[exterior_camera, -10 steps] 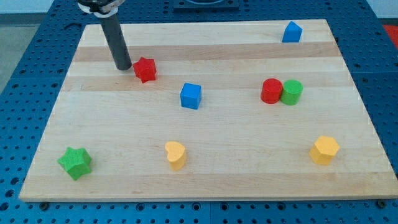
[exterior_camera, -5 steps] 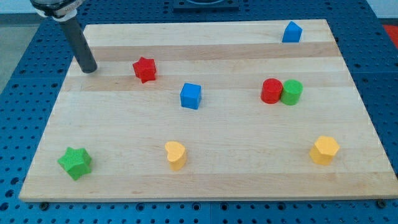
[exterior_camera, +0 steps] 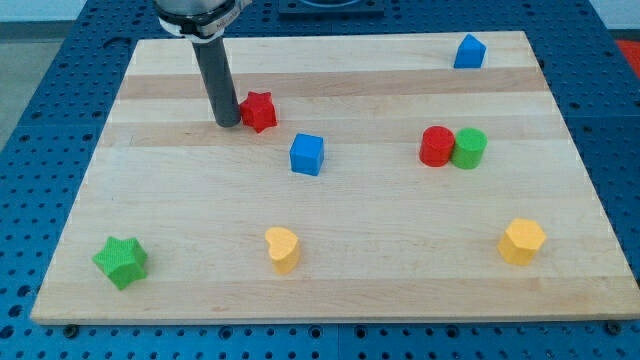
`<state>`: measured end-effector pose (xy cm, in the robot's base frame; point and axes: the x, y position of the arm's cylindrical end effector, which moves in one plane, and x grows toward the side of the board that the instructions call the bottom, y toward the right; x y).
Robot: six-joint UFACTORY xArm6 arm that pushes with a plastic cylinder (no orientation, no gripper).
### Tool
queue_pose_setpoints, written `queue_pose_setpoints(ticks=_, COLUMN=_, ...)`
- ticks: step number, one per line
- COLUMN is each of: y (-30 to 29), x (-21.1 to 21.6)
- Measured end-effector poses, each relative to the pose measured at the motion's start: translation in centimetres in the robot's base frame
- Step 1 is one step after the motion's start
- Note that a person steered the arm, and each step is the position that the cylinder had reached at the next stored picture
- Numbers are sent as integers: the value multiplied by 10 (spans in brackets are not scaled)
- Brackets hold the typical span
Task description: Move the red star closer to the red circle
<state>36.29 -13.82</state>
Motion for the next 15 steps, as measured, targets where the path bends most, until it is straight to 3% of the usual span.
queue_pose_setpoints(ticks=3, y=15, x=-18)
queue_pose_setpoints(ticks=6, y=73, x=-18)
queue_pose_setpoints(ticks=10, y=76, x=63)
queue_pose_setpoints(ticks=12, y=79, x=64)
queue_pose_setpoints(ticks=15, y=132, x=56)
